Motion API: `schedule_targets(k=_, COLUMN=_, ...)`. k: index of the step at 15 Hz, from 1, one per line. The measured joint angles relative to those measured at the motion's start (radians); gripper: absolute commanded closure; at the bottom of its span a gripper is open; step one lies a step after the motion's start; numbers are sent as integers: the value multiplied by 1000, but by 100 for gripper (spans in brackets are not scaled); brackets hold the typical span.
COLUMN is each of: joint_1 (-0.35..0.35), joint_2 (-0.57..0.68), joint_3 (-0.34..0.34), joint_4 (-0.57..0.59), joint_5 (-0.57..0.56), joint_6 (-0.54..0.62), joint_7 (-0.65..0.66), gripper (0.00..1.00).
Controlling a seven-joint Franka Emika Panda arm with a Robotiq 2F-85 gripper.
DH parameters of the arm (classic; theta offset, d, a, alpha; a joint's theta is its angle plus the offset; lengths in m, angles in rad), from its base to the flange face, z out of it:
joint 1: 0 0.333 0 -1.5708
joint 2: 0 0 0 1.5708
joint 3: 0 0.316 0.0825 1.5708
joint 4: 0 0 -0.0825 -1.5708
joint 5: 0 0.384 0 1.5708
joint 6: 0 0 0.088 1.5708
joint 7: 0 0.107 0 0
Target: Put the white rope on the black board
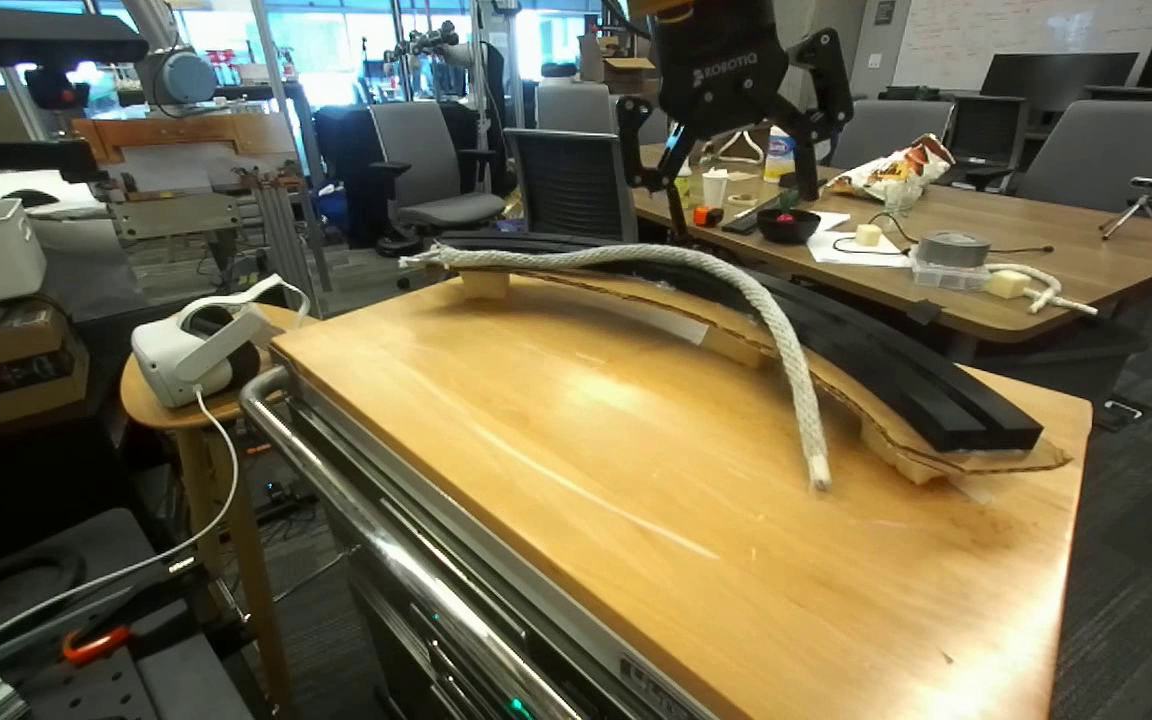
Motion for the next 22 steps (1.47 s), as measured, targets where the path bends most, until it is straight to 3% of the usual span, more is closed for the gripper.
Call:
schedule_targets(k=5, joint_1=-2, joint_2=-53, joint_3=-11, joint_4=-82, joint_5=14, joint_6=0, joint_7=2, gripper=0)
schedule_targets(k=10, joint_1=9, joint_2=-13, joint_3=-8, joint_4=-97, joint_5=-115, joint_6=30, joint_7=64, gripper=1)
schedule_targets(k=12, joint_1=9, joint_2=2, joint_3=-11, joint_4=-126, joint_5=-149, joint_6=68, joint_7=99, gripper=26)
schedule_targets(k=13, joint_1=8, joint_2=10, joint_3=-14, joint_4=-145, joint_5=-173, joint_6=98, joint_7=132, gripper=30)
schedule_targets(k=16, joint_1=1, joint_2=38, joint_3=-34, joint_4=-207, joint_5=-274, joint_6=222, joint_7=281, gripper=57)
schedule_targets(k=21, joint_1=-13, joint_2=85, joint_3=-83, joint_4=-253, joint_5=-519, joint_6=385, joint_7=587, gripper=91)
schedule_targets(k=22, joint_1=-13, joint_2=87, joint_3=-91, joint_4=-255, joint_5=-570, joint_6=403, joint_7=649, gripper=71)
